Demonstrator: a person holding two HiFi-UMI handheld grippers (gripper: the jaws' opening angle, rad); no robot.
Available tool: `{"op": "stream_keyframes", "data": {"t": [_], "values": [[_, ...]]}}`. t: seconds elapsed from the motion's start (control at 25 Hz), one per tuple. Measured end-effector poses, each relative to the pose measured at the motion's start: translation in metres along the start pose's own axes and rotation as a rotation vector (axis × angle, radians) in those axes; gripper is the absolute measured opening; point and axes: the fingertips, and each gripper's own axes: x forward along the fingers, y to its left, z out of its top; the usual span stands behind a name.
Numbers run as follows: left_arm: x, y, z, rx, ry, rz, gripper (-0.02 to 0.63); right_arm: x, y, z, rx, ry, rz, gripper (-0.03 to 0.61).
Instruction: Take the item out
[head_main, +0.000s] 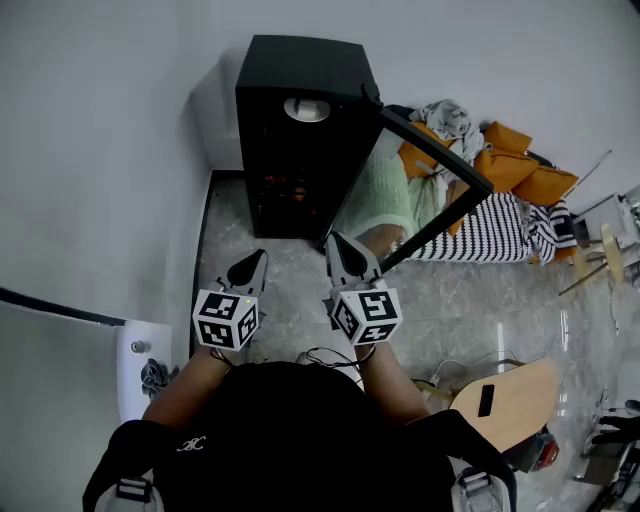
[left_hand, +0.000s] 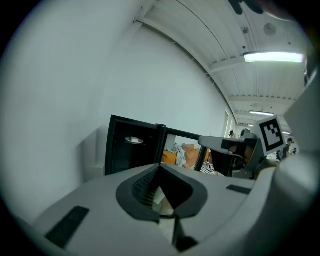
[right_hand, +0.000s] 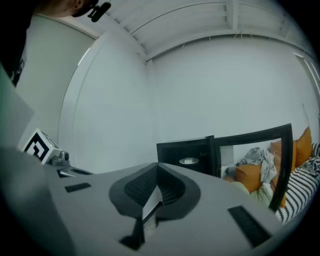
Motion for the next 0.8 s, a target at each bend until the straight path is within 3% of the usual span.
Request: {"op": "stream_keyframes", "data": {"t": [0.36,0.8], "values": [[-0.005,0.02,0.001,-0.007,0.003,-0.016,0.008,0.012,0.014,-0.002,0.023,0.004,-0.017,0.008],[-0.003,0.045,0.003,-0.014,-0.002,-0.056,0.008,0.031,0.034,-0.003,-0.026,0.027,-0.036,0.008]]}}
